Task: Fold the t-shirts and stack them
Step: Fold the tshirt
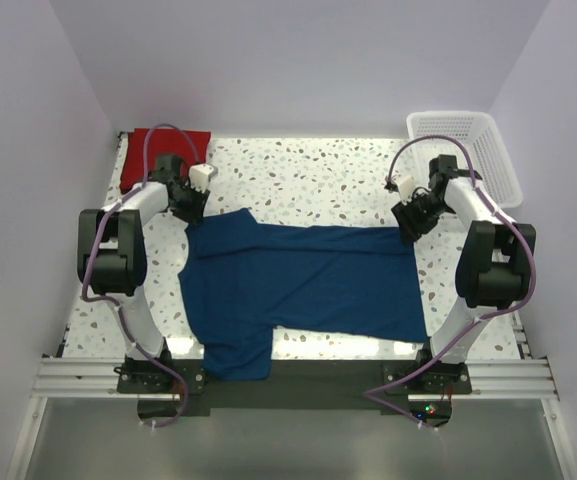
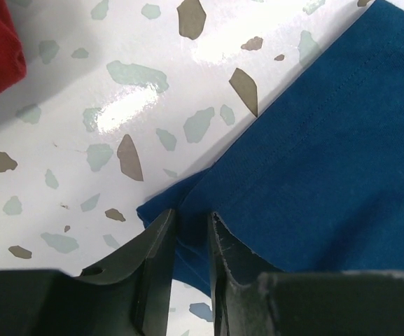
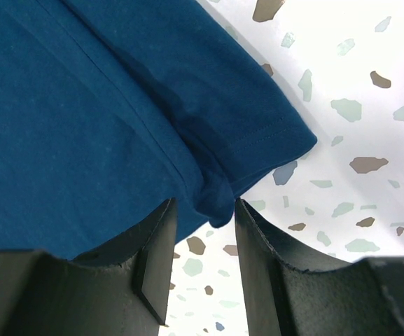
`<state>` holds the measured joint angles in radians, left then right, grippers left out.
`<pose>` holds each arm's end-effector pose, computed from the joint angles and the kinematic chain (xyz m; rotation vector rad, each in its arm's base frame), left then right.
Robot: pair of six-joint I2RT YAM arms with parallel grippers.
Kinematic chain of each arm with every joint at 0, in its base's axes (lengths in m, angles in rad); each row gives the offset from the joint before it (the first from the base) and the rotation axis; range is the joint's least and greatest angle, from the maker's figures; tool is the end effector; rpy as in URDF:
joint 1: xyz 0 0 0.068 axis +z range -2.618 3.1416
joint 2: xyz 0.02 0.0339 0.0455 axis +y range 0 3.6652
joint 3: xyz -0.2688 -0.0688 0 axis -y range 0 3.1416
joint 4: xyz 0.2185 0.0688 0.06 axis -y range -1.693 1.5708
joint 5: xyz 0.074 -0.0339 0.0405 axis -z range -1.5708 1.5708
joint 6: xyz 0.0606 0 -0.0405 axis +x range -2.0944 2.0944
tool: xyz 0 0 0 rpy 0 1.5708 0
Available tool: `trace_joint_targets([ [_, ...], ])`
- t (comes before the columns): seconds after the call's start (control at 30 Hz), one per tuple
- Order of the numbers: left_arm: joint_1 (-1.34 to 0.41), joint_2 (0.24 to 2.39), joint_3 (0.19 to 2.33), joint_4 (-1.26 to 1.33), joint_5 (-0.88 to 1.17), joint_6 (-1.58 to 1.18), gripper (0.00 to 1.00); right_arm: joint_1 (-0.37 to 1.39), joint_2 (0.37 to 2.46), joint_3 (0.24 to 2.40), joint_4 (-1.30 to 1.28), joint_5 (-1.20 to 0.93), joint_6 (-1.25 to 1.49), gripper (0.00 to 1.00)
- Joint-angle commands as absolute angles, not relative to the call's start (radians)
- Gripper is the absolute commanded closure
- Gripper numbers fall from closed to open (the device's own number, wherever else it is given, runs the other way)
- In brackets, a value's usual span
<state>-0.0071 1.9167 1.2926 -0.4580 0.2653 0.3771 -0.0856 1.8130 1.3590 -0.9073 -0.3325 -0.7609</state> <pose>0.3856 -0.0186 0.1704 0.5827 2.5416 -0.2223 0.3349 -0.0089 0.2041 -0.9741 2.6252 0.3074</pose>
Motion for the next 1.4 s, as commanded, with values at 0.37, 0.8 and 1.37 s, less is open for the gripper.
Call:
trace_joint_targets([
  [0.37, -0.002, 1.821, 1.315, -0.465, 0.389, 0.394, 1.0, -0.087, 1.809, 1.355, -0.936, -0.353, -0.779, 0.58],
  [0.8, -0.129, 1.442, 1.049, -0.823, 0.669, 0.971, 1.0, -0.087, 1.792, 1.33, -0.953, -0.327, -0.822, 0.61],
  [1.37, -0.14, 1.126, 0.712, -0.911, 0.679, 1.491, 0.55, -0.087, 1.787, 1.321, -0.966, -0.304, -0.857, 0.61],
])
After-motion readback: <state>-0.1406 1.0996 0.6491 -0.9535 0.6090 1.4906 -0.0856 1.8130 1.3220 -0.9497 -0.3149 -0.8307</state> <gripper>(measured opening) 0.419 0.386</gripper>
